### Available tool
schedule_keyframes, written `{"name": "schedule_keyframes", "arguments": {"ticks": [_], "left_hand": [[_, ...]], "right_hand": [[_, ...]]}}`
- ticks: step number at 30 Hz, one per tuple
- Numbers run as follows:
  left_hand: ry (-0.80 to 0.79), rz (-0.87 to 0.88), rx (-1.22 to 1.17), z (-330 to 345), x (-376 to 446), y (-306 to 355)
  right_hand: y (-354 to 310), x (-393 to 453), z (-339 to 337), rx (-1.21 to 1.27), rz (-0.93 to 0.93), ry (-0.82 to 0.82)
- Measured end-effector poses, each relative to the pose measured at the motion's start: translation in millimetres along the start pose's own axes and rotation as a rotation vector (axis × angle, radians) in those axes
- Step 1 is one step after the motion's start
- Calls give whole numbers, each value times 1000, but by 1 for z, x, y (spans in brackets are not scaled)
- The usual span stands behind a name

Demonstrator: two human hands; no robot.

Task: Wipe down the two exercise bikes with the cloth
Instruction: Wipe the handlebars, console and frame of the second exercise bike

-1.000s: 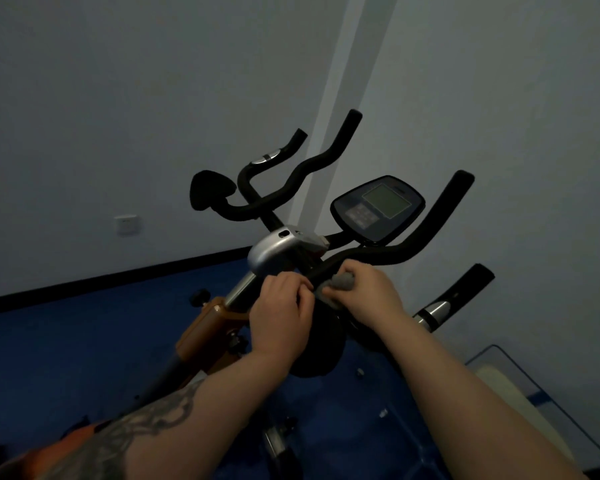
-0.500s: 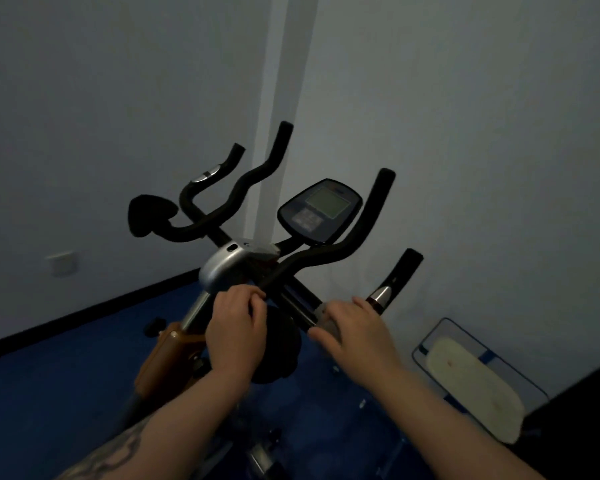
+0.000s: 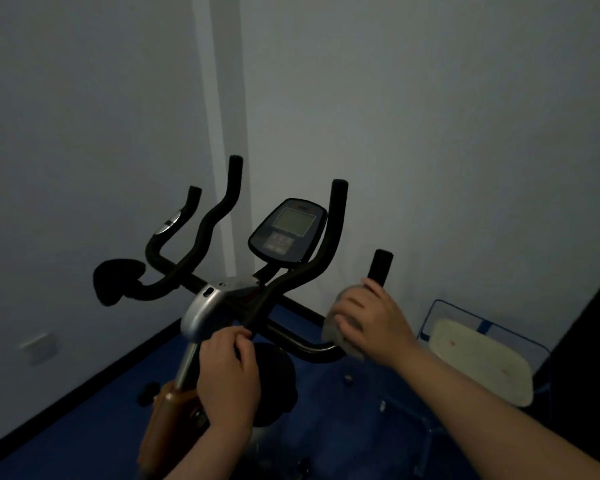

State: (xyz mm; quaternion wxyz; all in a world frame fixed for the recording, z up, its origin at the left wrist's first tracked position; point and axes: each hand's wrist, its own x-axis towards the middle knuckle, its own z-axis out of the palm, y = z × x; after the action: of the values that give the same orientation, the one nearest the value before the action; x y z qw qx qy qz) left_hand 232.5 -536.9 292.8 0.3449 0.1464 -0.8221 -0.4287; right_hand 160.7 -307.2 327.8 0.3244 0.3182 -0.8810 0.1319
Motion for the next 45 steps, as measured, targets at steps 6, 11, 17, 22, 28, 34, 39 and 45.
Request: {"name": "schedule_keyframes", "arguments": {"ticks": [6,11,17,22,28,34,39,45], "left_hand": [[-69,133,101,-8,2,9],[-129,377,30,8,-3,60],[-443,115,63,40,5,70],[-541,-45,-91,66,4,87],[-388,-188,-246,99,-6,105],[-324,-70,212,108,-27,102],[-280,53,358,113,-31,100],[-244,79,438,114,-33,101]], "right_hand": [[4,-16,0,63,-213,-131],[35,-3,-12,39,-17,34],[70,14,-23,-80,-383,-38],[68,8,1,28,-357,13],[110,54,-40,-164,-586,27],[97,55,-32,304,133,-34],[46,39,0,655,632,295],[86,69,-18,770,573,-1]]}}
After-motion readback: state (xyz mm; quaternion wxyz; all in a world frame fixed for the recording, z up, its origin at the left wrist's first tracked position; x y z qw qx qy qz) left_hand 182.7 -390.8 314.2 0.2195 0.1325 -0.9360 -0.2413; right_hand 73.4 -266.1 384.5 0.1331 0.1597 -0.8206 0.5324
